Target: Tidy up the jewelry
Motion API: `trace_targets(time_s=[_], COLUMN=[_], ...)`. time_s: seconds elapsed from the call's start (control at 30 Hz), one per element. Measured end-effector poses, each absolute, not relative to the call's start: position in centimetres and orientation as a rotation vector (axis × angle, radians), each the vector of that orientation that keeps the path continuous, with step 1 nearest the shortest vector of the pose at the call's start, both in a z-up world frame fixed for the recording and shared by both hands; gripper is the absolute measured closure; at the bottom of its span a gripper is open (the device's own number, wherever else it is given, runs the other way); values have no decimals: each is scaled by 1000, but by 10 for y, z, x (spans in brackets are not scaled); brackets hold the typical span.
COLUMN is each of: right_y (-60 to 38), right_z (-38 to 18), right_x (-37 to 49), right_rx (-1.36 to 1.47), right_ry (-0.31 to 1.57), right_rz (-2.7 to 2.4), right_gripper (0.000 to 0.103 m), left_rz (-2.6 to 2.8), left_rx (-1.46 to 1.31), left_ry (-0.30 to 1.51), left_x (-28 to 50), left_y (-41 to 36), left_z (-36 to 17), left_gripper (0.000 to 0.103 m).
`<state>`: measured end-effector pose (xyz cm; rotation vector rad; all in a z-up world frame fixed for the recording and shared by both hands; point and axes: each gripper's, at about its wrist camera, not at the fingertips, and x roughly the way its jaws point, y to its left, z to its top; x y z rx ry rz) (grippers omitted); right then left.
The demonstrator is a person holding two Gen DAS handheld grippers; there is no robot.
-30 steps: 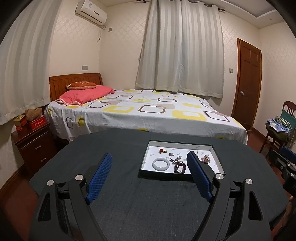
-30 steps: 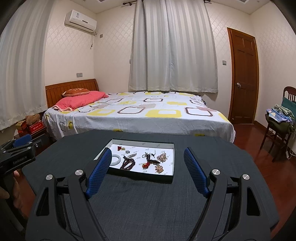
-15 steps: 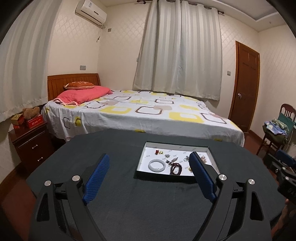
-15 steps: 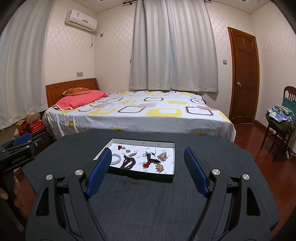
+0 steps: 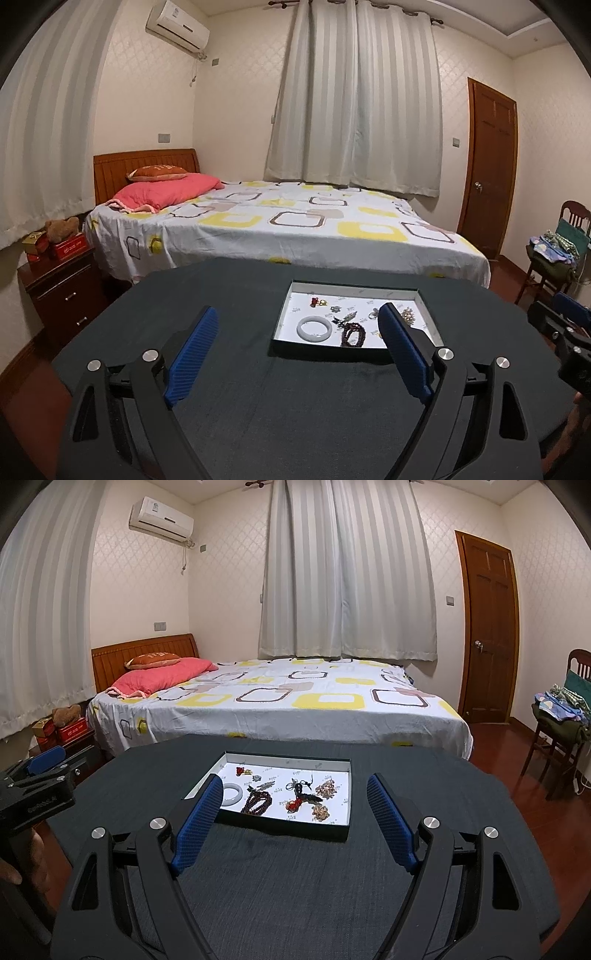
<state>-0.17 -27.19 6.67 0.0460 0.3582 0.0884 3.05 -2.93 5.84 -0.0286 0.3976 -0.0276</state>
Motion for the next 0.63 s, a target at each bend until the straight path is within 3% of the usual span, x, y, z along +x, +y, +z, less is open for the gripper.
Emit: trace_targets(time_s=[0.23,0.37,0.63], right_y=[-273,-286,-348], right_z=[48,26,-48], right_x=[16,39,124], right_rx=[64,91,131], right_ry=[408,455,650], right_rz=[80,56,-124], right_gripper=[24,19,19], left_rz=[5,50,190], left_rx=[-38,-51,-81], left_ry=[534,635,809], left_x=[70,105,205], left_y=[-21,-8,50], left_z=[26,-6,-75], left_gripper=[17,17,17])
